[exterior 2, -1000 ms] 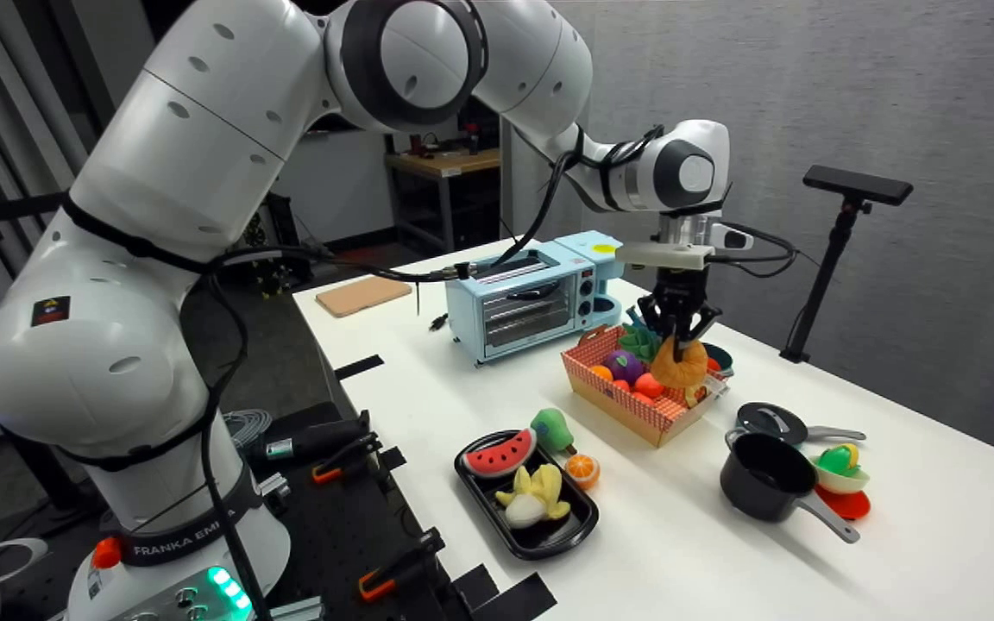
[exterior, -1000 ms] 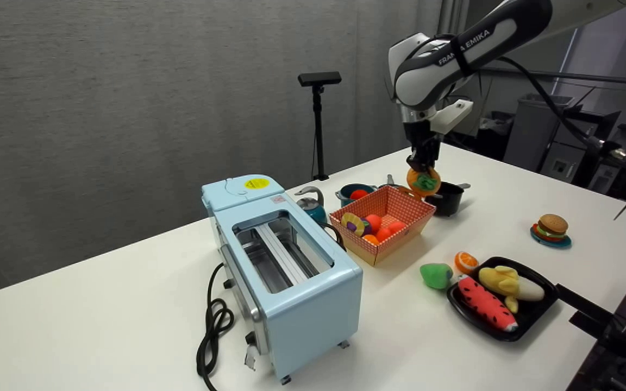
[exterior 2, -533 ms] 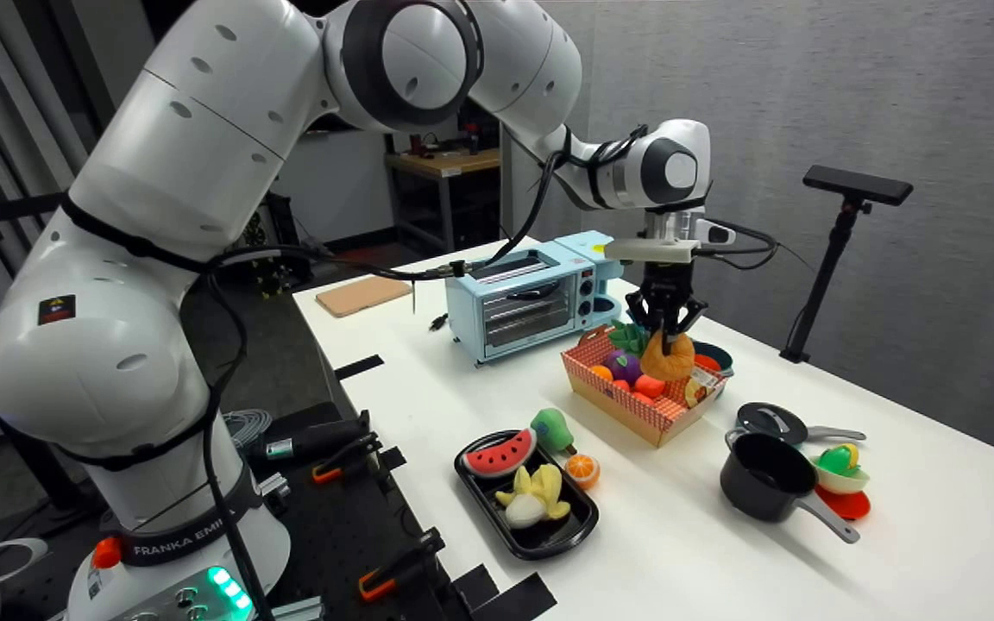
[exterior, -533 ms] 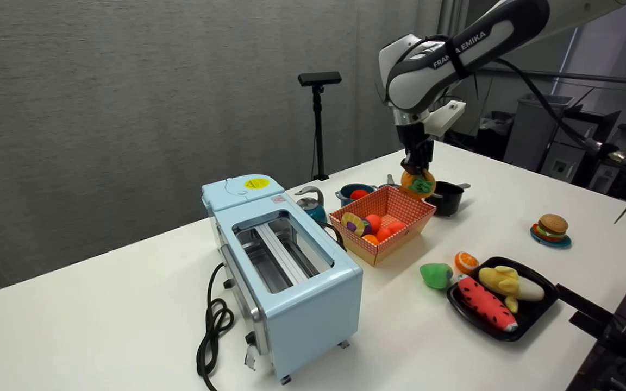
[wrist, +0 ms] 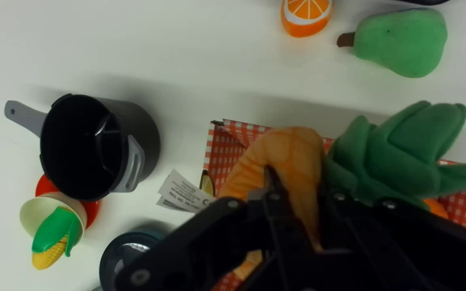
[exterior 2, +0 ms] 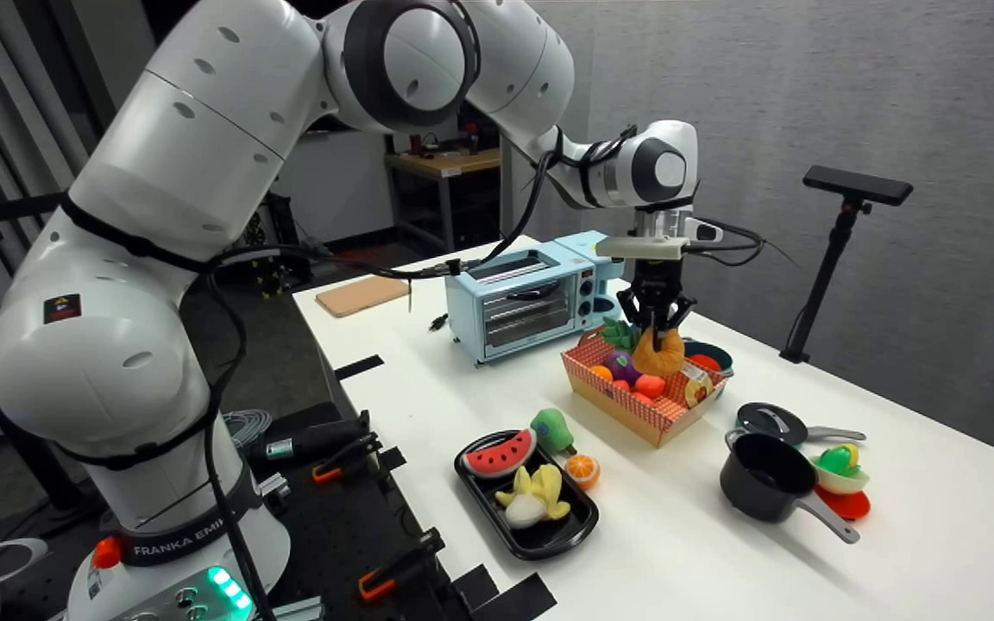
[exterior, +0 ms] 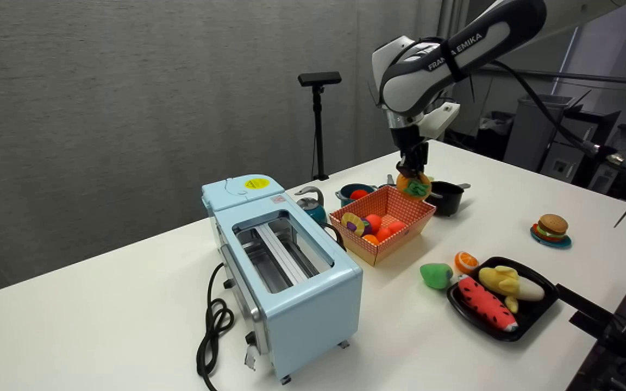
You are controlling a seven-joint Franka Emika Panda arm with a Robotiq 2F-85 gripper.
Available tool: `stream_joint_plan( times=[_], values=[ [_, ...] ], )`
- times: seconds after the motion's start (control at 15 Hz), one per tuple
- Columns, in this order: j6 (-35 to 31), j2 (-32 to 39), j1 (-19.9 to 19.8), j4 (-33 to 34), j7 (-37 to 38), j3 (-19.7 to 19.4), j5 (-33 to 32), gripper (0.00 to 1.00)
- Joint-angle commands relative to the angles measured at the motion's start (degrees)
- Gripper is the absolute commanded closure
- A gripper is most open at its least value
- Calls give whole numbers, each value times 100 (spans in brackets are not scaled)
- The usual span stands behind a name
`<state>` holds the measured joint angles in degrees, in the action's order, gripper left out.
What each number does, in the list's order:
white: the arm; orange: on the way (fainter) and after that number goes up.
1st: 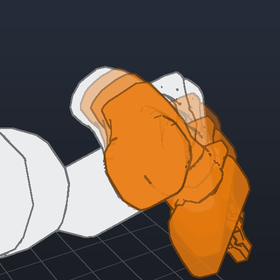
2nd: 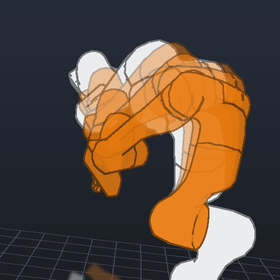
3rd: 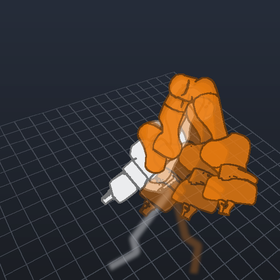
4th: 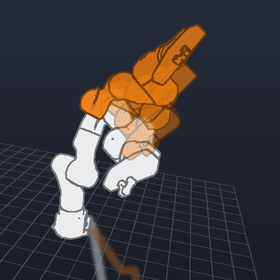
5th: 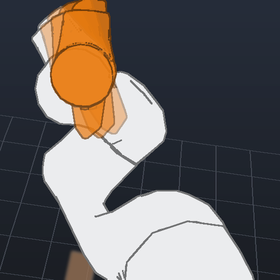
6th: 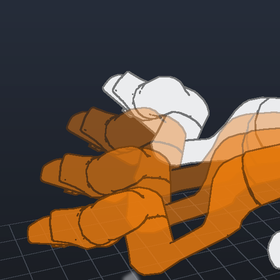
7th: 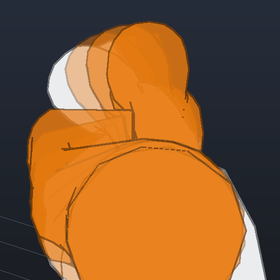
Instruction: Move the pineapple plush toy from the pot to the box
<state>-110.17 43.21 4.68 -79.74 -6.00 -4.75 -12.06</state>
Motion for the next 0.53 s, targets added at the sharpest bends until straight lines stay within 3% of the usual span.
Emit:
stream_joint_plan(
  times=[0.0,0.07,0.2,0.27,0.4,0.47],
  values=[
    [302,72,7,203,96,72,-160,96],
    [356,80,-4,227,80,85,-132,58],
    [446,102,-1,266,88,86,-143,50],
    [179,27,-67,62,40,138,-76,69],
    [240,32,-67,82,40,141,-76,52],
    [241,32,-67,84,40,141,-76,50]
  ],
)
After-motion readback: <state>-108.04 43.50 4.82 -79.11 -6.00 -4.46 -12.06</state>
